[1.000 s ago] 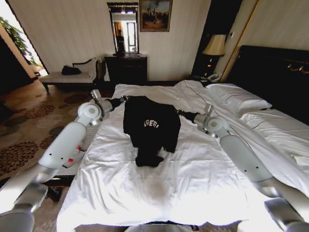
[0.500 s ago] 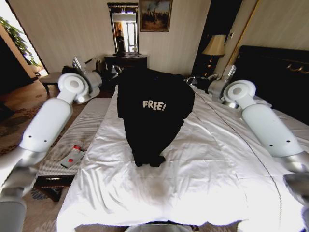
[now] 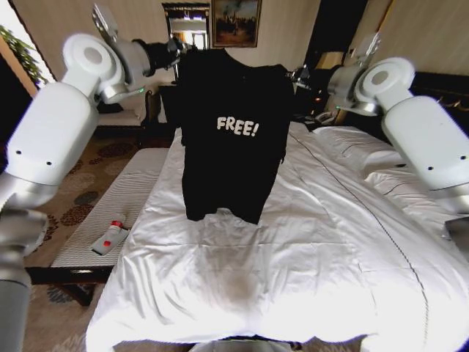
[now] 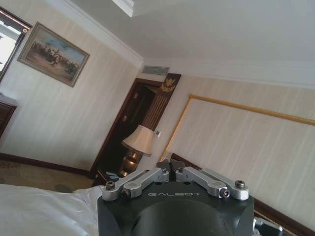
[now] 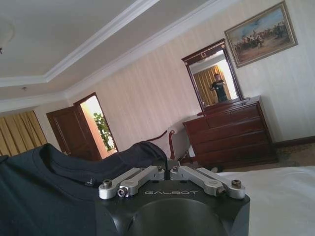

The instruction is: Fold the clothes on the bed.

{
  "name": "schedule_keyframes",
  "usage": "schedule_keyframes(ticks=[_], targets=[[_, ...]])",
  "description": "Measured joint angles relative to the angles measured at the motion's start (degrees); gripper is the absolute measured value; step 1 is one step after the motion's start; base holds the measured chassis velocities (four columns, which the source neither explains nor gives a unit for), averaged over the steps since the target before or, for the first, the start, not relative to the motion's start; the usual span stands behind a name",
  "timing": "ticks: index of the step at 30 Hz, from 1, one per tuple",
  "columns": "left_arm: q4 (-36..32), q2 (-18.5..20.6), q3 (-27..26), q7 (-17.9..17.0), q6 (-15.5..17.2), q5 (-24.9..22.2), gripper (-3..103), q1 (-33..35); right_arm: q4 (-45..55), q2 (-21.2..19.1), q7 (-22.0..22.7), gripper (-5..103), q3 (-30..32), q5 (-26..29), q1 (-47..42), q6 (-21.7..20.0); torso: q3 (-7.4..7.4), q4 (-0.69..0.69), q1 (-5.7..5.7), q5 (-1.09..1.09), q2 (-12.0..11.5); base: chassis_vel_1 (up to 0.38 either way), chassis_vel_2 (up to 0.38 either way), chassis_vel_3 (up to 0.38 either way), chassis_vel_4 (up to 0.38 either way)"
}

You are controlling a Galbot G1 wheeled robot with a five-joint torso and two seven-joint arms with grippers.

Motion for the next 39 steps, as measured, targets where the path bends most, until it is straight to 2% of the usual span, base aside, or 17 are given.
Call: schedule_keyframes(ticks=[4, 6, 9, 13, 16, 18, 20, 21, 24, 26, 27, 28, 30, 32, 35, 36, 39], targets=[[-5.39, 4.57, -1.2, -1.08, 0.01, -2.39, 1, 2.35, 2.05, -0.54, 0.85, 0, 0.27, 1.53, 0.16, -0.27, 0.0, 0.06, -0.01, -0.03, 0.0, 0.0, 0.0, 0.0, 0.0], [-11.29, 9.63, -3.56, -1.69, 0.06, -5.09, 1, 5.84, 4.93, -1.46, 2.17, 0, 1.47, 2.96, -0.56, -0.62, 0.0, 0.07, -0.01, -0.06, 0.0, 0.0, 0.0, 0.0, 0.0], [-15.1, 12.53, -5.85, -1.78, 0.14, -6.4, 1, 8.48, 6.91, -1.99, 3.18, 0, 2.33, 3.84, -1.14, -1.07, 0.0, 0.07, -0.01, -0.05, 0.01, 0.0, 0.0, 0.0, 0.0], [-21.28, 16.91, -10.22, -2.21, 0.15, -8.32, 1, 12.57, 10.38, -2.61, 6.37, 0, 4.28, 6.54, -1.82, -2.19, 0.0, 0.06, -0.02, -0.04, 0.01, 0.0, 0.0, 0.0, 0.0], [-27.36, 22.2, -14.33, -2.82, -0.02, -12.01, 1, 14.95, 16.84, -3.83, 11.82, 0, 7.23, 12.63, -1.79, -3.88, -0.01, 0.02, -0.02, -0.03, 0.01, 0.0, 0.0, 0.0, 0.0], [-28.15, 23.33, -14.86, -2.83, -0.15, -12.62, 1, 15.35, 17.97, -4.2, 12.5, 0, 7.41, 13.43, -1.67, -4.1, -0.01, 0.02, -0.02, -0.03, 0.01, 0.0, 0.0, 0.0, 0.0], [-31.46, 28.38, -19.27, -2.84, -0.46, -15.29, 1, 19.15, 22.8, -6.39, 15.98, 0, 8.33, 17.53, -1.4, -5.26, -0.01, 0.07, -0.02, -0.03, 0.01, 0.0, 0.0, 0.0, 0.0], [-31.46, 28.38, -19.27, -2.84, -0.46, -15.29, 1, 19.15, 22.8, -6.39, 15.98, 0, 8.33, 17.53, -1.4, -5.26, -0.01, 0.07, -0.02, -0.03, 0.01, 0.0, 0.0, 0.0, 0.0], [-35.17, 34.72, -24.75, -2.44, -1.19, -19.26, 1, 24.76, 28.46, -10.6, 20.4, 0, 10.38, 23.14, -1.95, -7.01, -0.02, 0.05, -0.03, -0.05, 0.02, 0.0, 0.0, 0.0, 0.0], [-37.65, 39.35, -31.78, -1.98, -1.36, -23.25, 1, 30.59, 32.19, -13.81, 23.63, 0, 12.05, 27.95, -2.01, -8.46, -0.02, 0.02, -0.02, -0.05, 0.02, 0.0, 0.0, 0.0, 0.0], [-37.65, 39.35, -31.78, -1.98, -1.36, -23.25, 1, 30.59, 32.19, -13.81, 23.63, 0, 12.05, 27.95, -2.01, -8.46, -0.02, 0.02, -0.02, -0.05, 0.02, 0.0, 0.0, 0.0, 0.0], [-38.87, 42.61, -36.0, -1.45, -1.36, -26.21, 1, 33.85, 34.78, -15.99, 25.53, 0, 12.97, 30.85, -1.63, -9.29, -0.02, 0.03, -0.03, -0.01, 0.02, 0.0, 0.0, 0.0, 0.0], [-39.7, 46.52, -39.86, -1.19, -1.09, -29.93, 1, 35.94, 39.27, -19.66, 27.89, 0, 14.95, 35.32, -1.41, -9.88, -0.02, 0.06, -0.03, 0.02, 0.02, 0.0, 0.0, 0.0, 0.0], [-39.78, 47.09, -40.77, -1.3, -0.81, -30.73, 1, 36.15, 40.5, -20.82, 28.23, 0, 15.74, 36.35, -1.61, -9.95, -0.03, 0.06, -0.03, 0.02, 0.02, 0.0, 0.0, 0.0, 0.0], [-39.95, 49.41, -44.04, -2.46, 1.27, -33.62, 1, 36.5, 45.22, -27.03, 29.23, 0, 22.62, 41.22, -5.86, -10.02, -0.02, 0.0, -0.03, -0.03, 0.02, 0.0, 0.0, 0.0, 0.0], [-39.95, 49.41, -44.04, -2.46, 1.27, -33.62, 1, 36.5, 45.22, -27.03, 29.23, 0, 22.62, 41.22, -5.86, -10.02, -0.02, 0.0, -0.03, -0.03, 0.02, 0.0, 0.0, 0.0, 0.0], [-40.3, 51.53, -43.81, -3.61, 3.12, -34.94, 1, 36.97, 47.79, -33.94, 28.61, 0, 32.97, 43.98, -16.26, -10.02, -0.02, 0.05, -0.02, 0.02, 0.03, 0.0, 0.0, 0.0, 0.0]])
